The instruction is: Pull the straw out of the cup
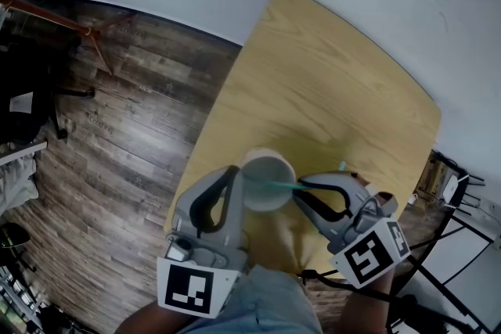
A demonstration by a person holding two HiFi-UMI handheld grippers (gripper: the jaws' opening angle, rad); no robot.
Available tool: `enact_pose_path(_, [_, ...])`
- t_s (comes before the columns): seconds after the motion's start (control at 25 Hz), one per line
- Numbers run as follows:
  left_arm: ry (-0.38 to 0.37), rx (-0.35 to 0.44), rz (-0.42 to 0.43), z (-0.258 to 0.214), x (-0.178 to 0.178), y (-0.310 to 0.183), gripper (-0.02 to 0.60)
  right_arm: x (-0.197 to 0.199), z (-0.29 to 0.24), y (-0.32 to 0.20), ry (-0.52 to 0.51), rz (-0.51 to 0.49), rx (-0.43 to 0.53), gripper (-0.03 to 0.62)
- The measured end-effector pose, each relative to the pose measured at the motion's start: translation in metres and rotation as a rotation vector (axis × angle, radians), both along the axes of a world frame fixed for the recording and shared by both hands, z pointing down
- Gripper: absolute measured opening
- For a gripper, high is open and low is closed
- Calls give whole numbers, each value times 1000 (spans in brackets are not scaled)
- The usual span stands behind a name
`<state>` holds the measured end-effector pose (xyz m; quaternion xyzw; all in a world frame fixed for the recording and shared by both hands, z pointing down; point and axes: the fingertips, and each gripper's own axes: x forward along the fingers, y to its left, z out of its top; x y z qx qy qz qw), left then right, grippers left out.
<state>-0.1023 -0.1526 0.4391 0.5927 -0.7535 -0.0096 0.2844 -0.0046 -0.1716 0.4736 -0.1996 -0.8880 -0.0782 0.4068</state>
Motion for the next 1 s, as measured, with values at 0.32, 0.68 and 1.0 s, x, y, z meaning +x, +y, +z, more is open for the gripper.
enact_pose_path(0.32, [-12,13,10,-5,-2,1,15,1,0,5,9,20,-15,41])
enact_pose_path(0.68, [-52,26,10,-19,-3,9,15,4,-9,10,-27,60,8,40])
enact_pose_path(1.0, [-92,65,30,-43,8,20,15,11,-34,14,-94,111,51,39])
